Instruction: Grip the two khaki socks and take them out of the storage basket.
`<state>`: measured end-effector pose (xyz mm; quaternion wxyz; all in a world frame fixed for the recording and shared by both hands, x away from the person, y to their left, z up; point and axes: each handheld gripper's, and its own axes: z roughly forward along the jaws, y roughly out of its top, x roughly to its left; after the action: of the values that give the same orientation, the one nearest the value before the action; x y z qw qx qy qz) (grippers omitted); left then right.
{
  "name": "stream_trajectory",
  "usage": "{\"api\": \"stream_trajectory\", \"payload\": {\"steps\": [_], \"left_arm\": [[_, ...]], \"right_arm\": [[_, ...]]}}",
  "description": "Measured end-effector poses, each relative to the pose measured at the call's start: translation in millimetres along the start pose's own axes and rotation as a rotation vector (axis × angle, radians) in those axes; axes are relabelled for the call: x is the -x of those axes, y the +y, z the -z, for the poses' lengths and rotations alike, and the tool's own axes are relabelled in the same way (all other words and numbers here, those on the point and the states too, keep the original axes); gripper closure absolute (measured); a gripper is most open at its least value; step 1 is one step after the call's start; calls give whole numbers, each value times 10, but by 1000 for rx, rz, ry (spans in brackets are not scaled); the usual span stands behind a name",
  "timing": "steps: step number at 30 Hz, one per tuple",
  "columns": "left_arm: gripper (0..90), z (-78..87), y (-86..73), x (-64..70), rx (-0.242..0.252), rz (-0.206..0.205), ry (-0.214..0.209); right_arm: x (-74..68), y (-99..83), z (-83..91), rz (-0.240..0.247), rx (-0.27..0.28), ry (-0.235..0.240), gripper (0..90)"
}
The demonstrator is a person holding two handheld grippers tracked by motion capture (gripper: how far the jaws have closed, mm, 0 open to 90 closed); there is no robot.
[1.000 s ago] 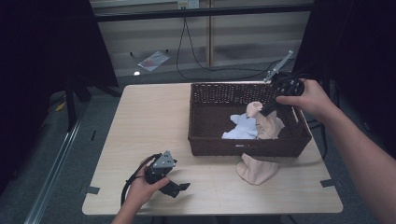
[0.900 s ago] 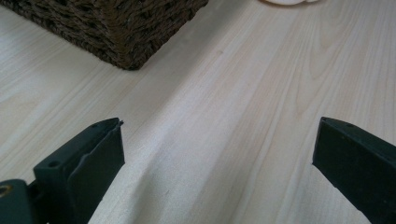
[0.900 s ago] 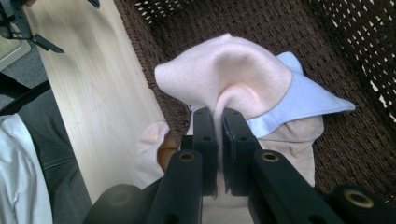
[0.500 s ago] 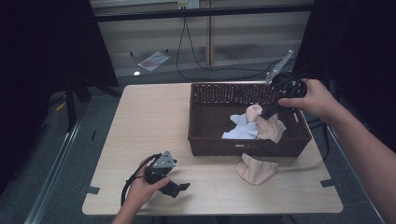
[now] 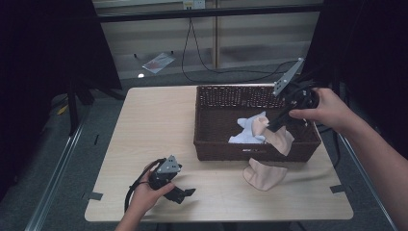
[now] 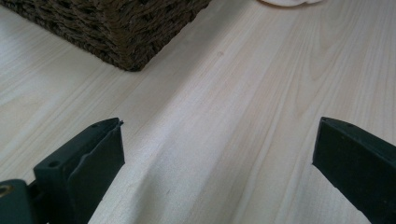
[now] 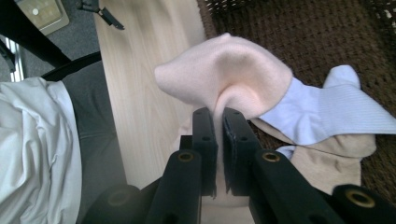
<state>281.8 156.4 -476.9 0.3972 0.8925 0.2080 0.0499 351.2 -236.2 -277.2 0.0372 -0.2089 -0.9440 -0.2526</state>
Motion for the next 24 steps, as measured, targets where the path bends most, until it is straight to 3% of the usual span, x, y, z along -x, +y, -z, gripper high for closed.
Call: {"api": "stream_trajectory", "payload": {"steps": [10,24], "left_arm": [[19,-1,6,-5,-6,-6,-2],[19,-5,13,1,2,-4,-3]], "right_arm": [[-136,-53,-190,37,-24,38,852],[-245,-113,-603,67,-94,40,850]]}}
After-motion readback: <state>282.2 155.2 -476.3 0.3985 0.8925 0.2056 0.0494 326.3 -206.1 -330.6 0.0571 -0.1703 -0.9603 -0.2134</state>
